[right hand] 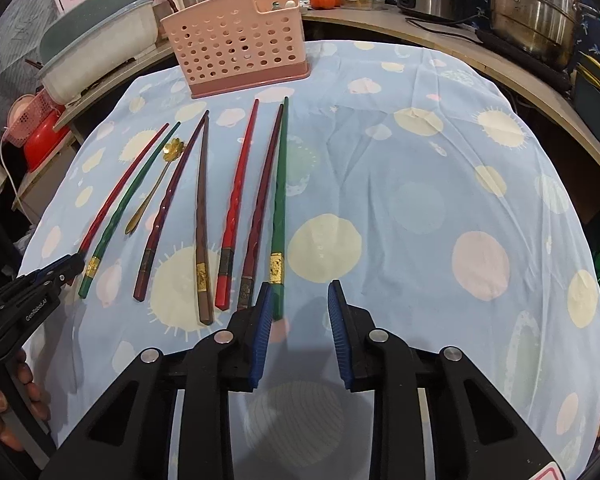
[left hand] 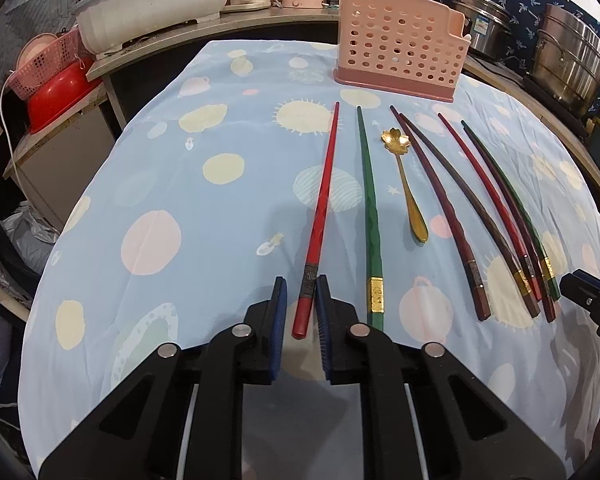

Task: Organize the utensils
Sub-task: 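Grasp a red chopstick with the left tool while the right tool grasps a green chopstick, then lift the red chopstick with the left tool while the right tool lifts the green chopstick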

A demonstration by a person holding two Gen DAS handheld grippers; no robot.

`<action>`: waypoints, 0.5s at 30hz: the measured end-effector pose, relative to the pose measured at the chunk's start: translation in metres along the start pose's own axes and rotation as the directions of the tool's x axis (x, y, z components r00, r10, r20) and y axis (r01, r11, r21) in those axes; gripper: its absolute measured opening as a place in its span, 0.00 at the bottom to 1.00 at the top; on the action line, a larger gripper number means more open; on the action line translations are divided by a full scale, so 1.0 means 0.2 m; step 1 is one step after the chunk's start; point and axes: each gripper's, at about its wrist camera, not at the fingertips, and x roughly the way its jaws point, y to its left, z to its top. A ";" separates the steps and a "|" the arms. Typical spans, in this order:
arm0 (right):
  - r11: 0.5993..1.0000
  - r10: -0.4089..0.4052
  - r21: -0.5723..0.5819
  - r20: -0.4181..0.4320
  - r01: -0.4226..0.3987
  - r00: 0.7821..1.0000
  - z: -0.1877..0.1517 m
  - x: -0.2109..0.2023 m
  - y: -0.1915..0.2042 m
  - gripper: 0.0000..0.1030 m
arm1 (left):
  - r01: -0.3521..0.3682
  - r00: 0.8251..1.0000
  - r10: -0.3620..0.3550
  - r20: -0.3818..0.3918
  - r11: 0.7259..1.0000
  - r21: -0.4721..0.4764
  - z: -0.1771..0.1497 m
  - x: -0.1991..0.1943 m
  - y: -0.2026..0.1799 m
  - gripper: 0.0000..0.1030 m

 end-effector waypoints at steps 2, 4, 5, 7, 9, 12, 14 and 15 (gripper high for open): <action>1.000 0.005 -0.007 -0.004 -0.005 1.000 0.01 0.02 0.01 0.21 | 0.001 1.000 -0.001 0.001 1.000 -0.002 0.00 0.00 0.00 0.12; 1.000 0.008 -0.010 -0.007 -0.008 1.000 0.02 0.04 0.03 0.19 | 0.000 1.000 0.000 0.002 1.000 0.000 0.00 0.01 0.00 0.12; 1.000 0.008 -0.012 -0.008 -0.008 1.000 0.03 0.04 0.03 0.18 | -0.001 1.000 0.001 0.003 1.000 0.001 0.00 0.00 0.00 0.12; 1.000 0.007 -0.016 -0.012 -0.008 1.000 0.04 0.06 0.04 0.17 | -0.001 1.000 0.001 0.006 1.000 0.001 0.00 0.01 0.00 0.12; 1.000 0.009 -0.018 -0.015 -0.009 1.000 0.04 0.08 0.05 0.16 | 0.001 1.000 -0.001 0.007 1.000 0.000 0.00 0.01 0.00 0.12; 1.000 0.006 -0.025 -0.016 -0.006 1.000 0.05 0.09 0.06 0.14 | 0.005 1.000 -0.005 0.008 1.000 -0.005 0.00 0.01 0.00 0.12; 0.999 0.000 -0.032 -0.013 0.000 1.000 0.05 0.10 0.07 0.12 | 0.008 1.000 -0.008 0.009 1.000 -0.007 0.00 0.02 0.00 0.12; 0.999 -0.003 -0.036 -0.011 0.003 1.000 0.05 0.10 0.07 0.12 | 0.008 1.000 -0.008 0.010 1.000 -0.007 0.00 0.02 0.00 0.11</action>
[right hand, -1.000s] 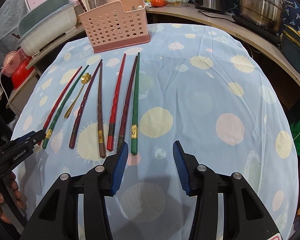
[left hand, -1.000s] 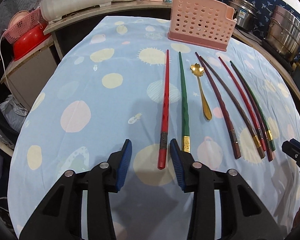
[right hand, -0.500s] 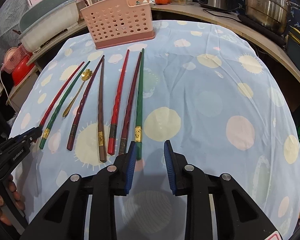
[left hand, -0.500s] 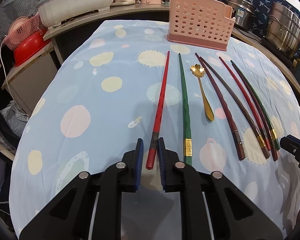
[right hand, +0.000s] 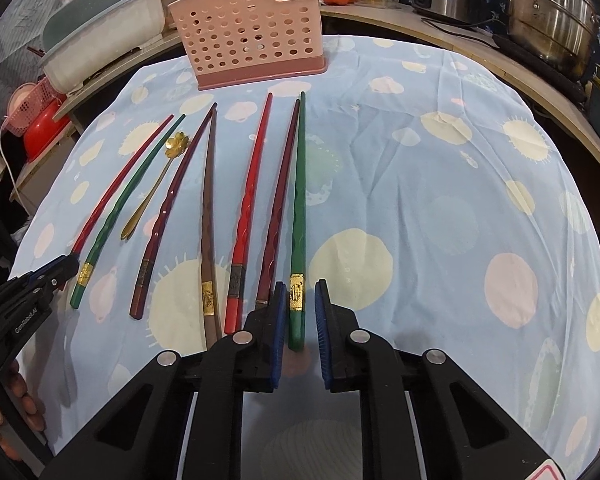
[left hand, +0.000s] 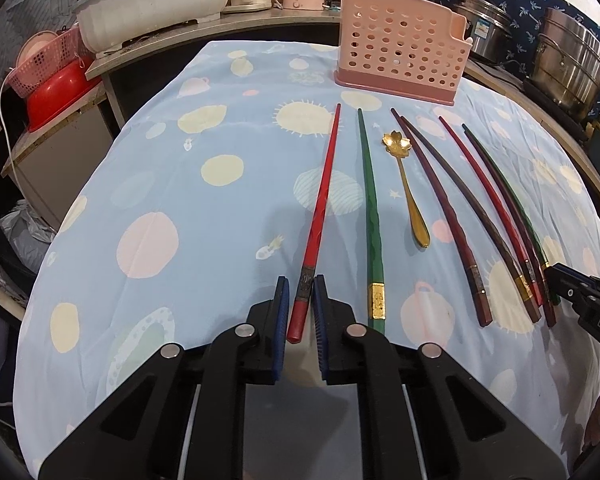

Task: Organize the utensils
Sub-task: 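Lift the red chopstick with the left tool while the right tool lifts the green chopstick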

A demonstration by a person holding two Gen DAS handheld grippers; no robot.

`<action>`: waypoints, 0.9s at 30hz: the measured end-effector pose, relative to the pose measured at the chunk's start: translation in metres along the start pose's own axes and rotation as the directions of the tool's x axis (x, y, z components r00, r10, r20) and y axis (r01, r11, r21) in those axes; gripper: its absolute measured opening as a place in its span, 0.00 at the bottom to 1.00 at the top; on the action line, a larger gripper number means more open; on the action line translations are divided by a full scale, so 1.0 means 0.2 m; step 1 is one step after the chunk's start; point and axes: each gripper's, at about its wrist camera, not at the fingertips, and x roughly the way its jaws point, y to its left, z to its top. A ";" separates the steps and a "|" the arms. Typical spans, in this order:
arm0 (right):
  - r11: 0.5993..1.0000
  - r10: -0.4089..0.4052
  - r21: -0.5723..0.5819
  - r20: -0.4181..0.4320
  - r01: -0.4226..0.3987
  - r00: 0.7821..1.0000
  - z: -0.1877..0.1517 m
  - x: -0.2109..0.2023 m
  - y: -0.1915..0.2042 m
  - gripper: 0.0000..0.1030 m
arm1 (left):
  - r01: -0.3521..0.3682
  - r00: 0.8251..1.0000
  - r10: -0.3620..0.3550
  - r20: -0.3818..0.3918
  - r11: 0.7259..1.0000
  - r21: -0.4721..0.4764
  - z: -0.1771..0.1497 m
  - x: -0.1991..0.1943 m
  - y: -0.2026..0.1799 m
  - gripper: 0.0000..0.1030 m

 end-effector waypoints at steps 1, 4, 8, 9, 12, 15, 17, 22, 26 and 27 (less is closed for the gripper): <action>1.000 -0.006 -0.005 0.003 0.006 1.000 0.00 0.00 0.00 0.10 | 0.000 1.000 0.000 0.001 1.000 0.000 0.00 0.00 0.00 0.11; 1.000 -0.011 -0.014 0.008 0.011 1.000 0.00 0.00 0.01 0.07 | 0.003 1.000 -0.003 0.000 1.000 -0.003 0.00 0.00 0.00 0.11; 1.000 -0.016 -0.019 0.010 0.016 1.000 -0.02 -0.01 0.01 0.07 | 0.017 1.000 -0.017 -0.003 1.000 -0.011 0.00 -0.01 0.01 0.10; 1.000 -0.016 -0.018 0.010 0.016 1.000 -0.02 -0.02 0.01 0.07 | 0.021 1.000 -0.021 -0.004 1.000 -0.012 0.00 -0.02 0.01 0.09; 1.000 -0.012 -0.011 0.013 0.012 1.000 -0.03 -0.03 0.00 0.07 | 0.034 0.999 -0.034 -0.009 0.999 -0.020 -0.01 -0.04 0.02 0.07; 1.000 -0.008 -0.005 0.021 0.008 1.000 -0.05 -0.06 -0.01 0.07 | 0.050 0.999 -0.051 -0.018 0.998 -0.034 -0.03 -0.06 0.03 0.07; 1.000 -0.005 -0.001 0.031 0.005 1.000 -0.06 -0.10 -0.02 0.07 | 0.059 0.998 -0.060 -0.021 0.997 -0.042 -0.05 -0.08 0.03 0.07; 1.000 0.002 0.006 0.060 -0.003 0.998 -0.08 -0.18 -0.04 0.07 | 0.069 0.997 -0.070 -0.015 0.996 -0.047 -0.08 -0.15 0.03 0.07; 1.000 0.014 0.010 0.088 -0.014 0.996 -0.09 -0.26 -0.05 0.07 | 0.078 0.997 -0.078 -0.001 0.996 -0.049 -0.09 -0.21 0.03 0.06; 1.000 0.016 0.010 0.094 -0.017 0.995 -0.09 -0.28 -0.05 0.07 | 0.080 0.997 -0.080 0.005 0.995 -0.051 -0.09 -0.24 0.03 0.07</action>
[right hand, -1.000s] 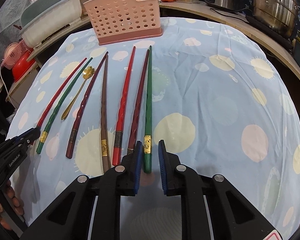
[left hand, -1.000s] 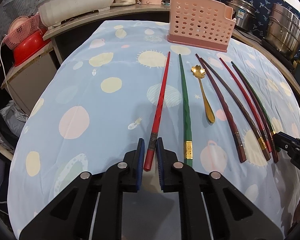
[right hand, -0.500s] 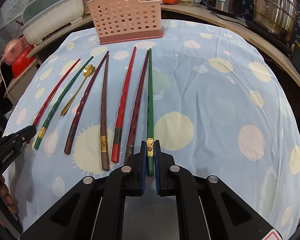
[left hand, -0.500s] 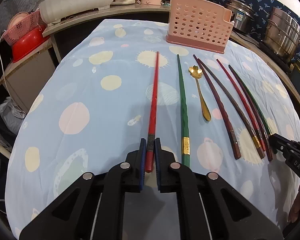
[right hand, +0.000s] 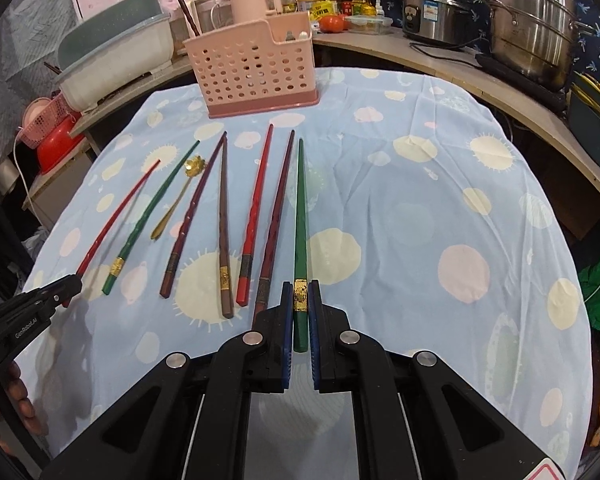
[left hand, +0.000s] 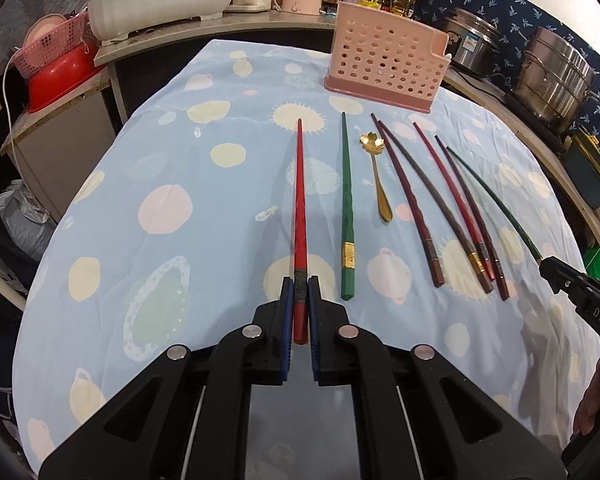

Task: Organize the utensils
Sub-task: 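Lift the red chopstick with the left tool while the right tool lifts the green chopstick, then carry both chopsticks over the pink caddy and open both tools to drop them in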

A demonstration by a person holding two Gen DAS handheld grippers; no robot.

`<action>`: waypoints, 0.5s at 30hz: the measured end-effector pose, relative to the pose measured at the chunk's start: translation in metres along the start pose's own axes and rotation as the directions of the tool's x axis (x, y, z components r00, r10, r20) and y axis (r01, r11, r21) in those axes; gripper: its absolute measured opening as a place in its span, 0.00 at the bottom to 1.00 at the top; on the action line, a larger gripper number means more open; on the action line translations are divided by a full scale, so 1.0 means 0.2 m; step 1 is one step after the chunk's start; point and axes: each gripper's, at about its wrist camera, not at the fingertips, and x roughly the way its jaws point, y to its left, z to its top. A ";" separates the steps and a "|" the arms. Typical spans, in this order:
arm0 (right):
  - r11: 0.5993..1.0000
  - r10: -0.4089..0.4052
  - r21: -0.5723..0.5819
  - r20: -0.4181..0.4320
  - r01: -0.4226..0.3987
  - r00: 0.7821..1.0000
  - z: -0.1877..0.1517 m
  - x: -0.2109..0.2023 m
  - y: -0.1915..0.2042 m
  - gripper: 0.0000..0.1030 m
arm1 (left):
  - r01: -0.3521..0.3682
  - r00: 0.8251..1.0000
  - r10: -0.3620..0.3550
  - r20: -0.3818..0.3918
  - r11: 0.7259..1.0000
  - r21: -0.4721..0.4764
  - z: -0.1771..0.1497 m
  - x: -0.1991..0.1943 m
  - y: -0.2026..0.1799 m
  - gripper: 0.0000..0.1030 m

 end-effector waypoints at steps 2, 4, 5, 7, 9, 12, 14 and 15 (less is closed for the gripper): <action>1.000 0.009 0.004 0.019 -0.009 1.000 0.01 -0.05 0.00 0.07 | 0.005 1.000 -0.005 0.013 1.000 -0.002 0.01 -0.04 -0.01 0.07; 1.000 0.016 0.006 0.039 -0.016 0.999 0.02 -0.10 0.00 0.07 | 0.009 1.000 -0.009 0.029 1.000 -0.002 0.02 -0.09 -0.01 0.06; 1.000 0.019 0.008 0.048 -0.020 0.999 0.02 -0.12 -0.01 0.07 | 0.011 0.999 -0.011 0.038 1.000 -0.003 0.03 -0.11 -0.01 0.06; 0.999 0.029 0.011 0.071 -0.030 0.997 0.04 -0.17 -0.01 0.07 | 0.018 0.998 -0.018 0.058 1.000 -0.006 0.05 -0.16 -0.02 0.06; 0.999 0.036 0.012 0.090 -0.037 0.995 0.06 -0.22 -0.01 0.07 | 0.023 0.997 -0.022 0.072 1.000 -0.006 0.07 -0.20 -0.03 0.06; 0.999 0.043 0.017 0.116 -0.045 0.992 0.09 -0.28 -0.01 0.07 | 0.029 0.995 -0.029 0.099 1.000 -0.005 0.11 -0.27 -0.05 0.07; 0.998 0.050 0.022 0.128 -0.053 0.990 0.12 -0.32 -0.02 0.07 | 0.035 0.992 -0.034 0.118 0.999 -0.002 0.15 -0.32 -0.05 0.06; 0.998 0.054 0.025 0.136 -0.058 0.989 0.14 -0.34 -0.02 0.07 | 0.037 0.991 -0.036 0.127 0.999 -0.003 0.17 -0.33 -0.06 0.06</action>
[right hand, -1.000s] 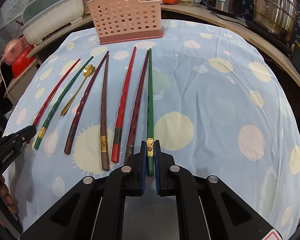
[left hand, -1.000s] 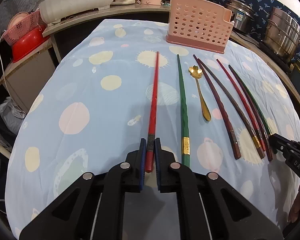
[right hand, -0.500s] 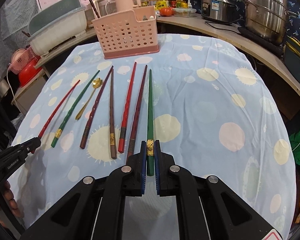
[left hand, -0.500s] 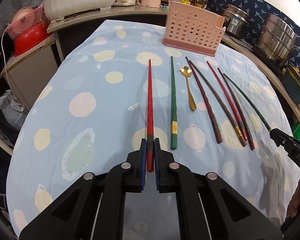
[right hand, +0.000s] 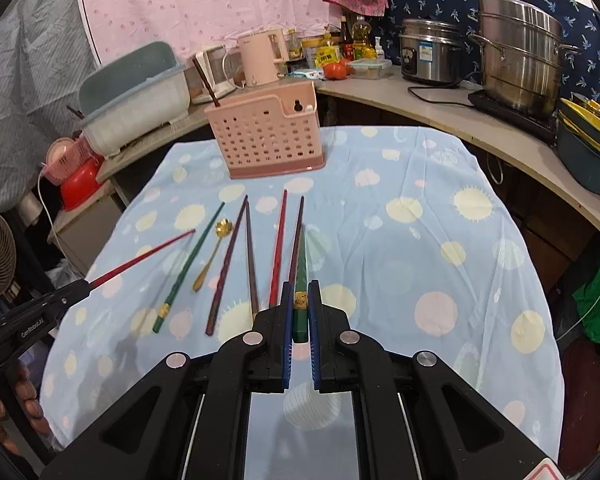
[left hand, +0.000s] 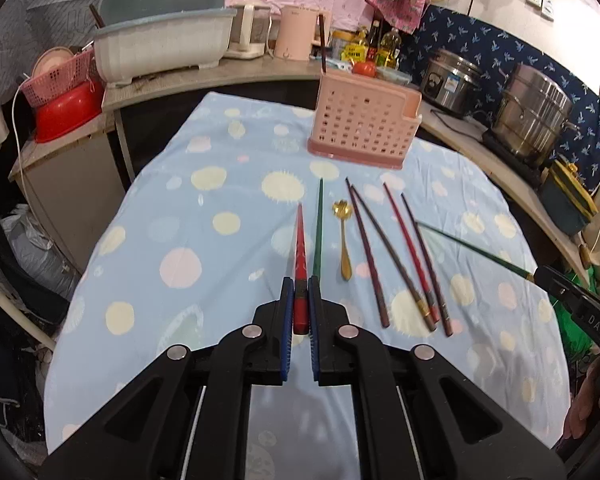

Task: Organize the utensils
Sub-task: 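Carry both chopsticks over the pink caddy and open both tools to drop them in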

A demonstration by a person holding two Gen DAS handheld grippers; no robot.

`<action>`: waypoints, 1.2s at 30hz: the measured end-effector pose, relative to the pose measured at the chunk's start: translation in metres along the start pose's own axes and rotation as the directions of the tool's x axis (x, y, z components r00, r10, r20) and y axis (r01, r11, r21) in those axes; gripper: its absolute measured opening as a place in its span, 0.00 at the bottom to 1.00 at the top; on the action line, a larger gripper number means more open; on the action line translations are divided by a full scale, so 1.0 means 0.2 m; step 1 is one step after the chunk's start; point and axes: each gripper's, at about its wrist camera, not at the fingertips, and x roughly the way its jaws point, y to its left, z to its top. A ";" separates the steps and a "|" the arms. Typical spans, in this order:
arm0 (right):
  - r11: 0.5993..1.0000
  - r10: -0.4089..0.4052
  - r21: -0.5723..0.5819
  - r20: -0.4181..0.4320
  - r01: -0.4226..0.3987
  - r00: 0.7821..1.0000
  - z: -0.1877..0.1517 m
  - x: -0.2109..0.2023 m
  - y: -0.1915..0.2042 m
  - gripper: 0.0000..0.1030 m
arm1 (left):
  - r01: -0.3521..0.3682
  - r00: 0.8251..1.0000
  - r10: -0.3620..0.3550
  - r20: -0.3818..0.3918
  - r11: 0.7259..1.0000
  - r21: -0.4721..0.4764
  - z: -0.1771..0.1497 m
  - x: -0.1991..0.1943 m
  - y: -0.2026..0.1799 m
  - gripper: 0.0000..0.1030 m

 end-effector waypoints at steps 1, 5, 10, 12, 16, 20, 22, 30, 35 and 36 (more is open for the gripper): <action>1.000 0.003 0.002 0.008 -0.003 1.000 0.02 -0.02 0.00 0.07 | 0.002 1.000 -0.002 0.011 1.000 0.001 0.03 -0.02 0.00 0.06; 1.000 0.002 -0.004 0.054 -0.002 0.999 0.11 -0.08 -0.01 0.07 | 0.002 0.999 -0.003 0.050 1.000 0.012 0.14 -0.08 -0.03 0.06; 1.000 0.003 -0.016 0.104 -0.002 0.995 0.25 -0.12 -0.01 0.07 | 0.006 0.995 -0.009 0.103 1.000 0.027 0.29 -0.13 -0.07 0.06; 1.000 0.007 -0.020 0.120 -0.004 0.993 0.30 -0.13 -0.01 0.07 | 0.007 0.992 -0.012 0.124 0.999 0.036 0.35 -0.14 -0.09 0.06; 1.000 0.012 -0.026 0.153 -0.009 0.988 0.41 -0.15 -0.01 0.07 | -0.002 0.987 -0.008 0.160 0.998 0.061 0.49 -0.15 -0.14 0.07; 0.999 0.014 -0.036 0.177 -0.008 0.984 0.54 -0.14 -0.01 0.07 | 0.006 0.984 -0.018 0.180 0.997 0.071 0.63 -0.13 -0.18 0.07; 0.999 0.019 -0.040 0.184 -0.012 0.983 0.61 -0.13 -0.01 0.07 | -0.001 0.980 -0.016 0.199 0.996 0.085 0.70 -0.14 -0.20 0.06; 0.998 0.034 -0.062 0.240 -0.020 0.970 0.97 -0.07 0.01 0.07 | 0.023 0.959 -0.056 0.279 0.992 0.120 1.08 -0.13 -0.34 0.07; 0.997 0.048 -0.068 0.292 -0.030 0.955 1.24 -0.02 0.04 0.07 | 0.030 0.930 -0.075 0.359 0.991 0.130 1.36 -0.15 -0.42 0.07; 0.997 0.051 -0.067 0.302 -0.033 0.952 1.31 0.00 0.04 0.07 | 0.036 0.926 -0.082 0.369 0.991 0.131 1.41 -0.15 -0.44 0.07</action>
